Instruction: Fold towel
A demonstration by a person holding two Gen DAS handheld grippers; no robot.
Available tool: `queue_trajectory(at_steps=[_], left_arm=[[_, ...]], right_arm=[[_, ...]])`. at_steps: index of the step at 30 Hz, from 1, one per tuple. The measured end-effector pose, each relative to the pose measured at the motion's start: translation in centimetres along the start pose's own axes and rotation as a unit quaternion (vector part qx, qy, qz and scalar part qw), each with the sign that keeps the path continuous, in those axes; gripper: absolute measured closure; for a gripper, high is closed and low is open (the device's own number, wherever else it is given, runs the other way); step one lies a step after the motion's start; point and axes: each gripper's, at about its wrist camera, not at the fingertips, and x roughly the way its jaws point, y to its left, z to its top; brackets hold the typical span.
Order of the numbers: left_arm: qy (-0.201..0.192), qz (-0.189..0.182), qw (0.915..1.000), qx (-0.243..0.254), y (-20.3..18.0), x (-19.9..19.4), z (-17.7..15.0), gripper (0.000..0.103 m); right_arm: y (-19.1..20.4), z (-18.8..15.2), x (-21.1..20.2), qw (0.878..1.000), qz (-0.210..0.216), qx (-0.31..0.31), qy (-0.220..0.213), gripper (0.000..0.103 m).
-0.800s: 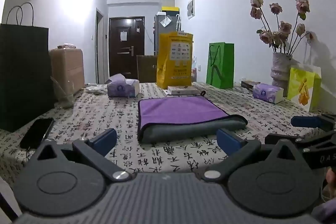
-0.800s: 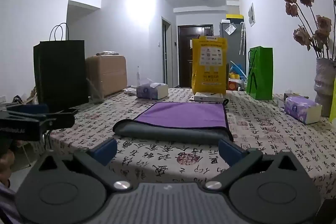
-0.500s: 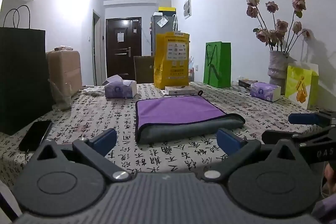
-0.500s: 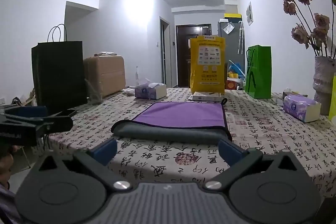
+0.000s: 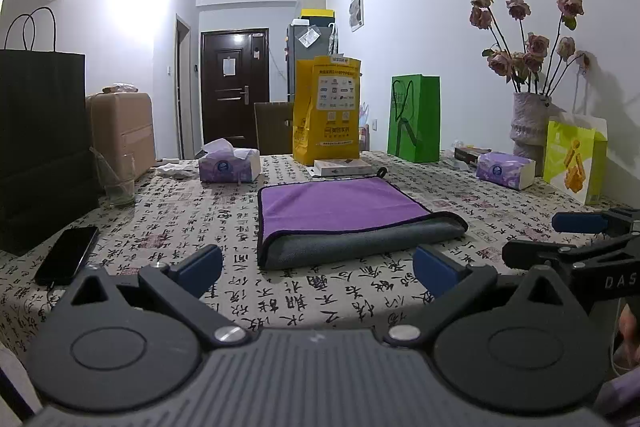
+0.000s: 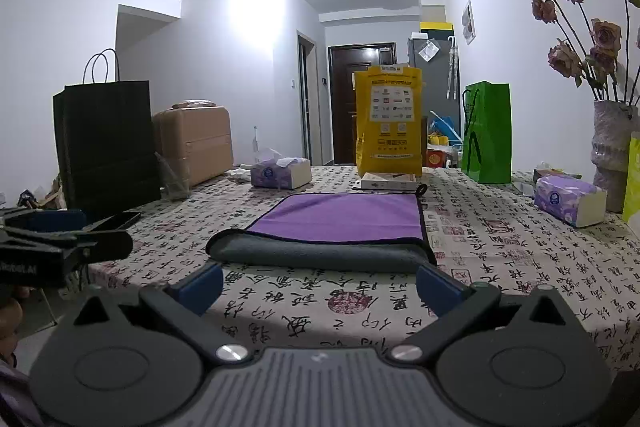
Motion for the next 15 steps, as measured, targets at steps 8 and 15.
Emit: queue_trajectory(at_steps=[8, 15], left_arm=[[0.006, 0.002, 1.0, 0.001, -0.04, 0.12, 0.06, 0.0], [0.008, 0.002, 1.0, 0.004, -0.21, 0.12, 0.04, 0.0]], right_arm=[[-0.03, -0.1, 0.09, 1.0, 0.0, 0.001, 0.002, 0.0], [-0.03, -0.21, 0.1, 1.0, 0.0, 0.001, 0.005, 0.0]])
